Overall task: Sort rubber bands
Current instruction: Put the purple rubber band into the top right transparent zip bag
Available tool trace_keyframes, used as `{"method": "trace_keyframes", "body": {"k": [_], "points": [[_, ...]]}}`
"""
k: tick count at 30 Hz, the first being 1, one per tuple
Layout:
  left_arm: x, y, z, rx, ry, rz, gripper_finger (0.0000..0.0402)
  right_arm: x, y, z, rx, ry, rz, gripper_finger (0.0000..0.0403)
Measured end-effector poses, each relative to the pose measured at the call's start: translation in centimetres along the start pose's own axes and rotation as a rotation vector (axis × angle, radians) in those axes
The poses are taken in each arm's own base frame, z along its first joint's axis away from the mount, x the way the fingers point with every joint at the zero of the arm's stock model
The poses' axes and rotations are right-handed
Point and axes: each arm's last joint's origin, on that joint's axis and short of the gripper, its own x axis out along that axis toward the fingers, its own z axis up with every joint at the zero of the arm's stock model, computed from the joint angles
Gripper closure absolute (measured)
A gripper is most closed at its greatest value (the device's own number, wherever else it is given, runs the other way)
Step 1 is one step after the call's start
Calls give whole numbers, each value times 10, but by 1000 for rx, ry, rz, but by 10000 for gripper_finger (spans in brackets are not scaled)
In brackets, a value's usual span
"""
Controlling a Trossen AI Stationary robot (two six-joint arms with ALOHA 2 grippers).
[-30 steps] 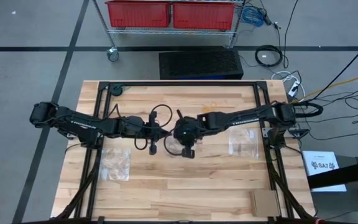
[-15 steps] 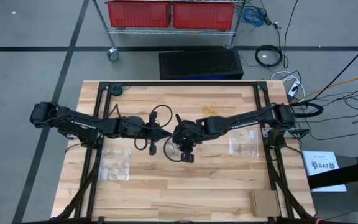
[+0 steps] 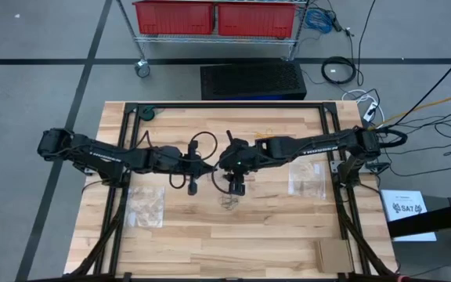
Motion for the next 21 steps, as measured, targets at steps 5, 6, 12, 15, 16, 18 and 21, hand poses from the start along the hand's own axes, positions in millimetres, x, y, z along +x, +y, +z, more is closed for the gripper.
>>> {"method": "trace_keyframes", "body": {"k": [5, 6, 12, 15, 16, 18, 21], "points": [[0, -1, 0, 2, -1, -4, 401, -2, -6, -2, 4, 19, -46, 251], [0, -1, 0, 3, -1, -5, 401, -2, -7, -2, 5, 21, -48, 251], [0, -1, 0, 3, -1, -5, 401, -3, -8, -2, 6, 25, -49, 251], [0, -1, 0, 3, -1, -5, 401, -3, -8, -3, 5, 38, -52, 251], [0, -1, 0, 3, -1, -5, 401, -3, -8, -4, 4, 45, -59, 251], [0, -1, 0, 3, -1, -5, 401, -3, -9, -6, 1, 60, -88, 251], [0, -1, 0, 3, -1, -5, 401, -4, -11, -10, -5, 97, -124, 251]]}}
